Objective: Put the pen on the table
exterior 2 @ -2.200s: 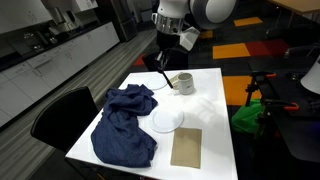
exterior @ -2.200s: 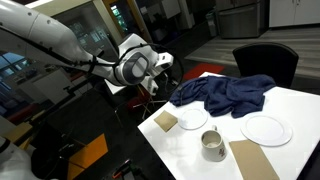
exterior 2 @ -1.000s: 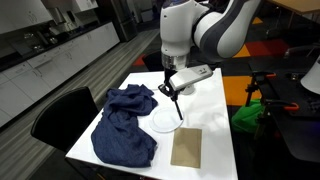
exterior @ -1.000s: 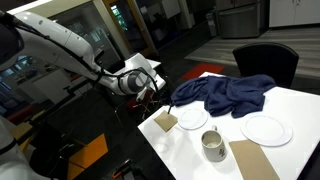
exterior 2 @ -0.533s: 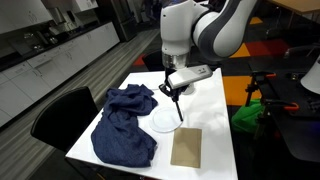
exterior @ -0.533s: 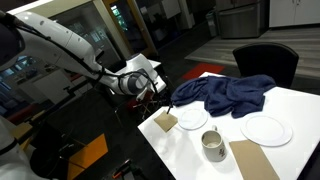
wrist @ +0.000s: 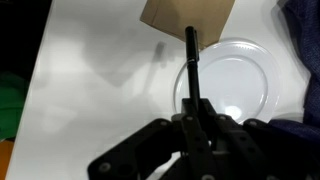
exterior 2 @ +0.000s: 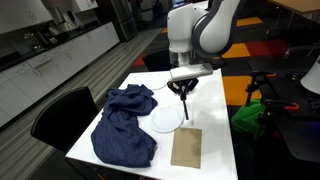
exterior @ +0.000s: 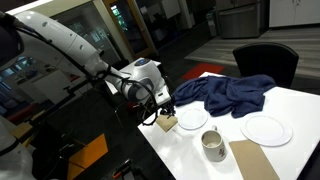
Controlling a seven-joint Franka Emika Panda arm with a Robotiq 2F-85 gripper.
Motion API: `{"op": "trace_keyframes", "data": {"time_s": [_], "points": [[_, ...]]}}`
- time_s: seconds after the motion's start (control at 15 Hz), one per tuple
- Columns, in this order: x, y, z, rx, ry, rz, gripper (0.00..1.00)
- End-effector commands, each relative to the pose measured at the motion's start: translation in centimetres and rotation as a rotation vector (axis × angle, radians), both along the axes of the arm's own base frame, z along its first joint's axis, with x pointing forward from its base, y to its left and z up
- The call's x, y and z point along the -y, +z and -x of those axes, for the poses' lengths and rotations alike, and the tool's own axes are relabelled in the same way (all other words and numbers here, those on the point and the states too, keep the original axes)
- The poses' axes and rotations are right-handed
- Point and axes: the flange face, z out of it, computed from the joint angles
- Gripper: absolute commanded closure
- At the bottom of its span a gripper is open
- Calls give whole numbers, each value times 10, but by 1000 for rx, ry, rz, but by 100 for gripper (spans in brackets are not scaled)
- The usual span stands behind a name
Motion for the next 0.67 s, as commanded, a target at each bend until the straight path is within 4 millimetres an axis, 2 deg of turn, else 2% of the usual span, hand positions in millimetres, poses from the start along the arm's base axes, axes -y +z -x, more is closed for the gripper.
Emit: {"op": "trace_keyframes", "data": {"time_s": [0.0,0.6], "points": [[17,-13,7,-55,-84,-57,97],[58,-69,14,-152,-246,-97,97]]}}
